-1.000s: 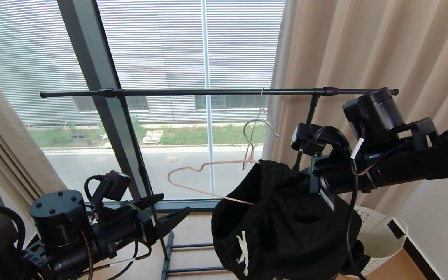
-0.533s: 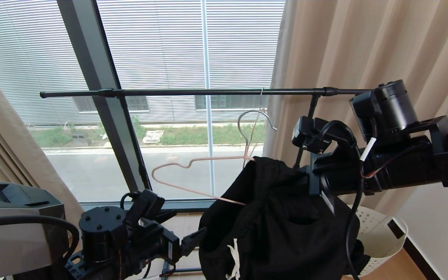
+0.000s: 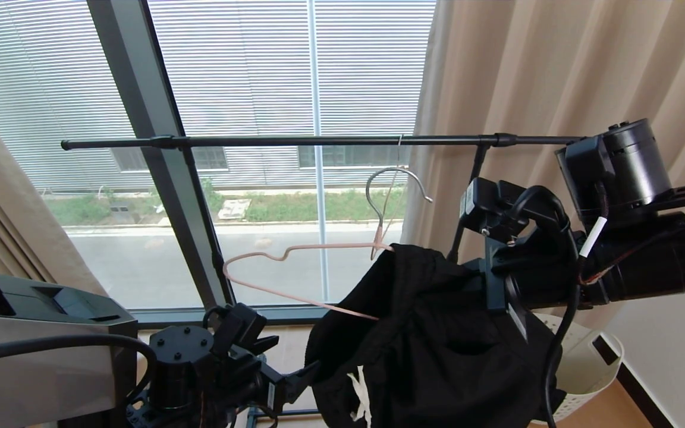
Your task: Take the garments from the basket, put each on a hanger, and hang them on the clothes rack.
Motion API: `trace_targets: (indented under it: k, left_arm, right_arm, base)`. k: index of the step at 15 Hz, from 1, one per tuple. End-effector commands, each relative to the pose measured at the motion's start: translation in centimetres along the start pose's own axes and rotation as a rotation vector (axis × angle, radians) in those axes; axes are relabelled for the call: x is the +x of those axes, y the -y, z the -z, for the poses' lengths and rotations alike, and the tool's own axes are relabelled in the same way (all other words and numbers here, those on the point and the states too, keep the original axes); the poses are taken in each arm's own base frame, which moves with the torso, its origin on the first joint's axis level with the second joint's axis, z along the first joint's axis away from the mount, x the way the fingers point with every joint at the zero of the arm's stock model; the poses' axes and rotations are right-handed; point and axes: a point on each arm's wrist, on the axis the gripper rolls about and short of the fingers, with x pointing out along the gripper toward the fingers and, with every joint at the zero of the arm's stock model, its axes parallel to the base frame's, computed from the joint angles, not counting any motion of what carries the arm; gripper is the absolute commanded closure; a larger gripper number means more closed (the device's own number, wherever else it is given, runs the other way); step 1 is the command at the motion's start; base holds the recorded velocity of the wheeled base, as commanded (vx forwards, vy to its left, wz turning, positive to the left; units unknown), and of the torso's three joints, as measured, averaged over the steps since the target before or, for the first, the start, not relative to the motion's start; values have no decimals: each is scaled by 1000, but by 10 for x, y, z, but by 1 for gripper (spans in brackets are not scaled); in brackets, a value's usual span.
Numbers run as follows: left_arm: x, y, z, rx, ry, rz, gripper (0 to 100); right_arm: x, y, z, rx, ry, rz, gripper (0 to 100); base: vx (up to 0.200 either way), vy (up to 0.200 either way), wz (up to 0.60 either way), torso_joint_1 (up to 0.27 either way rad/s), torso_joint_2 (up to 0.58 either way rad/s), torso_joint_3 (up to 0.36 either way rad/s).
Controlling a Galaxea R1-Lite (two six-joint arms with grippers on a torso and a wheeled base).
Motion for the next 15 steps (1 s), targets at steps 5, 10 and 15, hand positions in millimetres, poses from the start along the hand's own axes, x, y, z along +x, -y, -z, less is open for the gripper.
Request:
trace_targets:
  k: [5, 10, 15]
  left_arm:
    - [1, 0, 1, 0, -3, 1, 100]
    - [2, -8, -3, -7, 17, -26, 100]
    - [0, -34, -13, -33, 74, -114, 100]
  right_arm:
    - [1, -1, 7, -9, 31, 18, 100]
    - [3, 1, 45, 27, 65, 88, 100]
    - [3, -4, 56, 39, 109, 108, 100]
  base:
    - [0, 0, 0, 0, 0, 0]
    - [0, 0, 0, 0, 0, 0]
    - [0, 0, 0, 0, 0, 0]
